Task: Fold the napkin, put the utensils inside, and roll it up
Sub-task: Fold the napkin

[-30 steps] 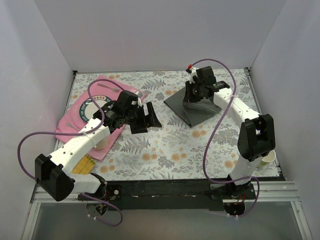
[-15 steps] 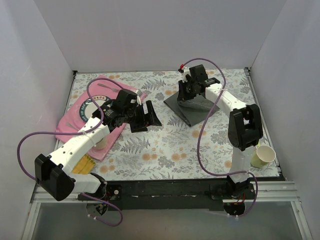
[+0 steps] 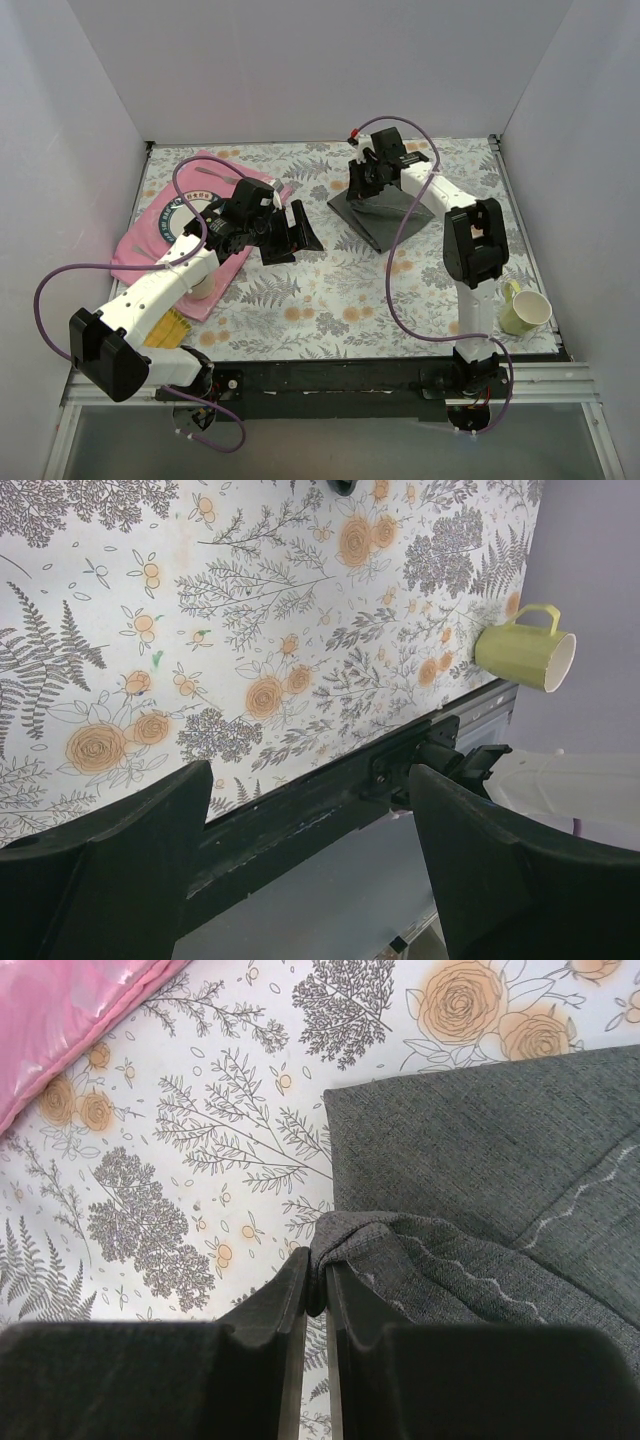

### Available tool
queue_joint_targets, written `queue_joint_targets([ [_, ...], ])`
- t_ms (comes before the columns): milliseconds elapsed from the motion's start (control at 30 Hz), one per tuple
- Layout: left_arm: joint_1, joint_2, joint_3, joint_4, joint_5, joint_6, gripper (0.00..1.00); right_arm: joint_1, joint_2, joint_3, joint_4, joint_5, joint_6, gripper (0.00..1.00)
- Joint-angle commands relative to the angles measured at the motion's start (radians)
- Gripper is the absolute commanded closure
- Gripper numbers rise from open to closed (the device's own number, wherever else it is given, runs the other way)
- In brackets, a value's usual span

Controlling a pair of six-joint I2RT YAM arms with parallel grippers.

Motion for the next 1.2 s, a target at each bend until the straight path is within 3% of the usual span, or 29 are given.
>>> queue_joint_targets([
  [0,0.006,-0.021,0.001,0.005,0.02,-0.01,0.21,0.005,0.032,0.068,-0.01,-0.073,-0.037,0.82],
  [200,0.009,-0.012,-0.026,0.033,0.027,-0.024,0.21,0.003,0.087,0.122,-0.027,-0.112,-0.051,0.78],
  [300,0.01,0.012,-0.031,0.083,0.015,-0.039,0.21,0.003,0.145,0.252,-0.077,-0.099,-0.002,0.63],
  [367,0.017,0.055,-0.019,0.129,-0.005,-0.058,0.21,0.002,0.204,0.397,-0.127,-0.091,0.037,0.57],
  [467,0.027,0.138,0.001,0.237,-0.02,-0.09,0.21,0.0,0.207,0.481,-0.232,-0.032,0.1,0.52],
  [600,0.029,0.308,0.078,0.334,-0.051,-0.087,0.28,-0.029,0.045,0.273,-0.23,0.039,0.112,0.46],
  [733,0.03,0.494,0.274,0.36,-0.052,-0.041,0.3,-0.117,-0.151,0.049,-0.265,0.145,0.129,0.44],
  [900,0.037,0.658,0.432,0.364,-0.127,-0.021,0.25,-0.288,-0.282,-0.206,-0.216,0.064,0.163,0.47],
  [1167,0.04,0.922,0.707,0.335,-0.266,0.132,0.32,-0.325,-0.365,-0.385,-0.187,-0.075,0.201,0.55],
])
